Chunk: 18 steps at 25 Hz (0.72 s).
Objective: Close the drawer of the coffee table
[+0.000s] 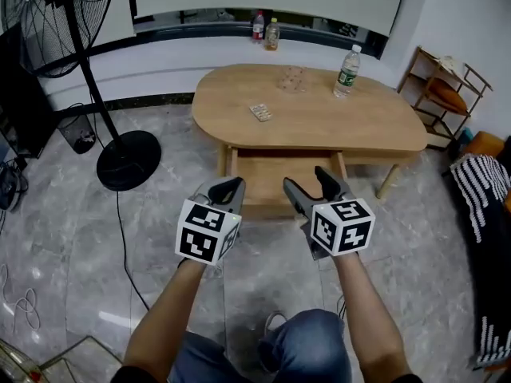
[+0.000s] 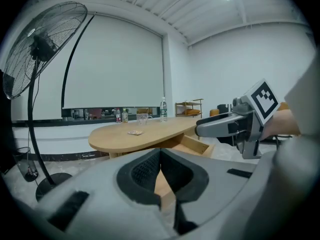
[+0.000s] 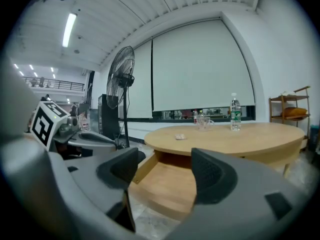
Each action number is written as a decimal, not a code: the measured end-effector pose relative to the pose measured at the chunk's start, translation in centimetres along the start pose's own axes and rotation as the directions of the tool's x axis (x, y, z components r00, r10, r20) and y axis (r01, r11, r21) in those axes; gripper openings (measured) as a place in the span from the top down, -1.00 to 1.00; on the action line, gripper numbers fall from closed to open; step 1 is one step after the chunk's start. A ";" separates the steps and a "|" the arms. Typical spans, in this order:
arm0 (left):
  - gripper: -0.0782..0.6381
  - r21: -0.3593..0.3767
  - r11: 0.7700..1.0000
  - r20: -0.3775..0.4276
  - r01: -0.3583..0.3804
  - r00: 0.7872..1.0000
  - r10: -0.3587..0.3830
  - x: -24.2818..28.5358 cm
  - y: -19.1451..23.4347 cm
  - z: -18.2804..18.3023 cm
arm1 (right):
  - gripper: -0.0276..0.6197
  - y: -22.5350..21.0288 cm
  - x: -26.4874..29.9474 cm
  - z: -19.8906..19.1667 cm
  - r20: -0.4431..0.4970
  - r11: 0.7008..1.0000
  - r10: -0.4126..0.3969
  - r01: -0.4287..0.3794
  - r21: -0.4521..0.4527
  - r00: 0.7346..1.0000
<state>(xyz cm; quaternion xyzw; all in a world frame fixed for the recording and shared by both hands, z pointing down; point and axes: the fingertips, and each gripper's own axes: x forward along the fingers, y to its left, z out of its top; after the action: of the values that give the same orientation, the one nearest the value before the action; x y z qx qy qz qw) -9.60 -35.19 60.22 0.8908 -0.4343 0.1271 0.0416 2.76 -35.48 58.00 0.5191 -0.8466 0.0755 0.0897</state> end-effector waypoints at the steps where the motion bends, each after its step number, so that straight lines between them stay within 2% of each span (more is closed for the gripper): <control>1: 0.78 0.000 1.000 0.003 0.002 1.000 -0.002 0.3 -0.2 -0.6 | -0.09 0.0 0.1 -0.8 0.003 1.000 0.003 -0.003 0.006 1.000; 10: 0.78 -0.001 1.000 -0.011 -0.003 1.000 0.003 1.4 -1.6 -4.7 | -0.09 0.4 0.1 -6.6 -0.003 1.000 0.011 -0.011 0.022 1.000; 18: 0.78 0.027 1.000 -0.020 0.004 1.000 -0.003 2.0 -2.8 -5.1 | -0.10 0.3 -0.7 -9.5 0.052 0.994 0.022 -0.027 0.107 0.998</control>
<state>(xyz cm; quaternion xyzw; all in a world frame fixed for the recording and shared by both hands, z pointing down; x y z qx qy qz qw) -7.15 -34.06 65.78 0.8907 -0.4307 0.1416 0.0341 3.48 -32.62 67.03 0.5146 -0.8496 0.1091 0.0392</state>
